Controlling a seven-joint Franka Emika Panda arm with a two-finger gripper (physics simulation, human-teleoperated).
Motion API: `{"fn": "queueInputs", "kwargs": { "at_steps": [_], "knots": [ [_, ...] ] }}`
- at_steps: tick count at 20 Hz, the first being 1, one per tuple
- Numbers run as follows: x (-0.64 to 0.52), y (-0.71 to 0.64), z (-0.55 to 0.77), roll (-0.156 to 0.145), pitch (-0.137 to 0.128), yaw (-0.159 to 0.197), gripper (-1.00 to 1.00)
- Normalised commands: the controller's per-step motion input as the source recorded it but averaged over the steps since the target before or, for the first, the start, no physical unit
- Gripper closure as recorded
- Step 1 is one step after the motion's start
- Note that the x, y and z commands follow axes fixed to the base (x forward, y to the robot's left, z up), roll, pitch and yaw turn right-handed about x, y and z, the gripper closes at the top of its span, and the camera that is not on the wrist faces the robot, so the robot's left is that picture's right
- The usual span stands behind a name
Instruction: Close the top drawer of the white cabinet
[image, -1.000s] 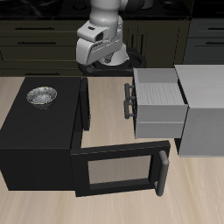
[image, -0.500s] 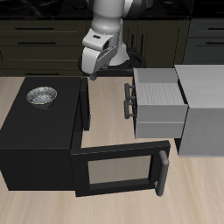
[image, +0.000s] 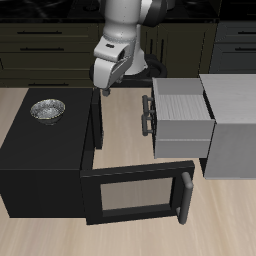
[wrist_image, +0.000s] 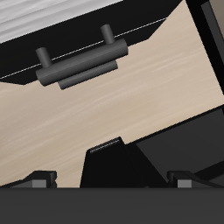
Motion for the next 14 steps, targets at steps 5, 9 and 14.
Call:
{"fn": "queueInputs", "kwargs": {
  "at_steps": [5, 9, 14],
  "knots": [
    [0.13, 0.03, -0.18, 0.014, 0.006, 0.000, -1.00],
    [0.14, 0.08, -0.25, 0.010, 0.012, 0.006, -1.00],
    [0.12, 0.17, -0.22, 0.035, 0.021, 0.016, -1.00]
  ]
}}
